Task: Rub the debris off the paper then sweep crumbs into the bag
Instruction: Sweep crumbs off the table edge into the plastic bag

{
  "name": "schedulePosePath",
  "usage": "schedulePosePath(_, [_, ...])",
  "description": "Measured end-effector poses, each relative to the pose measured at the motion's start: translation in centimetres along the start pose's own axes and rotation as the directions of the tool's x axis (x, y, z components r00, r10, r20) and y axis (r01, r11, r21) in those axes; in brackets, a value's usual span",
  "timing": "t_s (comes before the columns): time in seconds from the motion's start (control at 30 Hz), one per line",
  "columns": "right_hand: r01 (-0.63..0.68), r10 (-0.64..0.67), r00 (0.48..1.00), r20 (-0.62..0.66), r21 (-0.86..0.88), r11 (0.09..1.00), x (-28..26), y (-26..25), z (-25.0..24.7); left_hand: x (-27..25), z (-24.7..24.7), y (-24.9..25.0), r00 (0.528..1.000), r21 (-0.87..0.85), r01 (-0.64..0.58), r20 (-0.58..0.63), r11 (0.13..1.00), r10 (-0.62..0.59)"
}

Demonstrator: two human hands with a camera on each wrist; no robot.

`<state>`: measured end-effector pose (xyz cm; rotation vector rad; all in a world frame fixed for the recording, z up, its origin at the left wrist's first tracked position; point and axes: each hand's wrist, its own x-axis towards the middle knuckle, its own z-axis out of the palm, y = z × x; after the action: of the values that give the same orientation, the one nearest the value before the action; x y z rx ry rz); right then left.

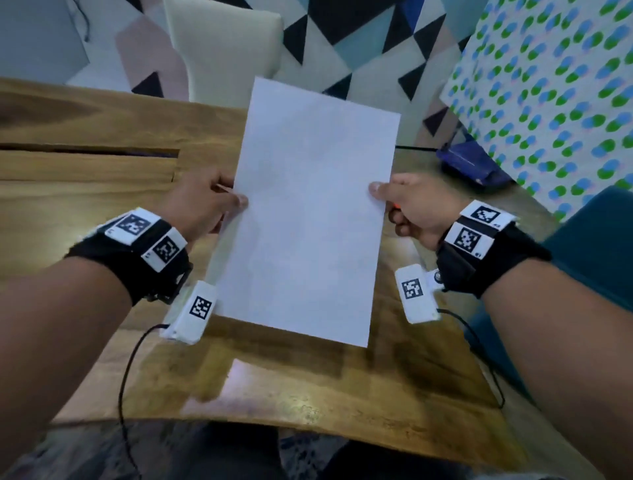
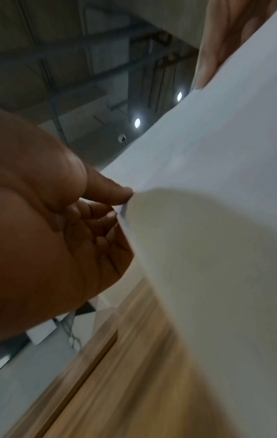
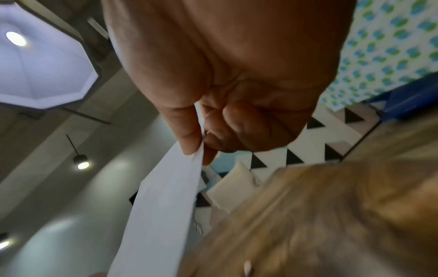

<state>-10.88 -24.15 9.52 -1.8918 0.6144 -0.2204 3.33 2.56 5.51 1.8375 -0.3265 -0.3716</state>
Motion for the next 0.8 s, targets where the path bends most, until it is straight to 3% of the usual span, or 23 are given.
schedulePosePath(0.17, [-0.157,0.172,0.960,0.220,-0.083,0.984,1.2,4.3,9.6,-3.3,-6.2,-7.5,0.984,0.233,0.176,-0.051,0.956,-0.169])
schedulePosePath(0.27, [-0.179,0.229,0.933,0.276,-0.195,0.964,1.4,5.9,14.0,-4.8,-8.7,-10.6,0.967,0.345,0.255,-0.062,0.903,-0.249])
schedulePosePath(0.4, [-0.165,0.251,0.924,0.288,-0.292,0.942,1.8,5.6,17.1,-5.3,-10.4,-12.5,0.961,0.424,0.277,-0.101,0.862,-0.259])
schedulePosePath(0.53, [-0.022,0.061,0.992,0.110,-0.325,0.945,1.9,3.8,18.6,-4.9,-11.4,-13.2,0.961,0.501,0.271,-0.095,0.822,-0.259])
schedulePosePath(0.6, [0.049,0.008,0.979,0.202,-0.275,0.960,1.0,2.7,20.4,-4.8,-11.7,-13.3,0.962,0.528,0.267,-0.091,0.806,-0.259])
schedulePosePath(0.67, [0.117,-0.002,0.928,0.372,-0.286,0.951,-0.5,2.1,22.8,-4.7,-11.9,-13.4,0.962,0.552,0.260,-0.082,0.792,-0.259])
schedulePosePath(0.73, [0.222,0.006,0.872,0.489,-0.406,0.886,-1.9,1.8,24.8,-4.8,-12.1,-13.4,0.961,0.581,0.261,-0.078,0.771,-0.266])
schedulePosePath(0.8, [0.299,-0.020,0.852,0.523,-0.454,0.839,-2.4,2.0,25.7,-4.9,-12.5,-13.5,0.959,0.609,0.259,-0.072,0.750,-0.273])
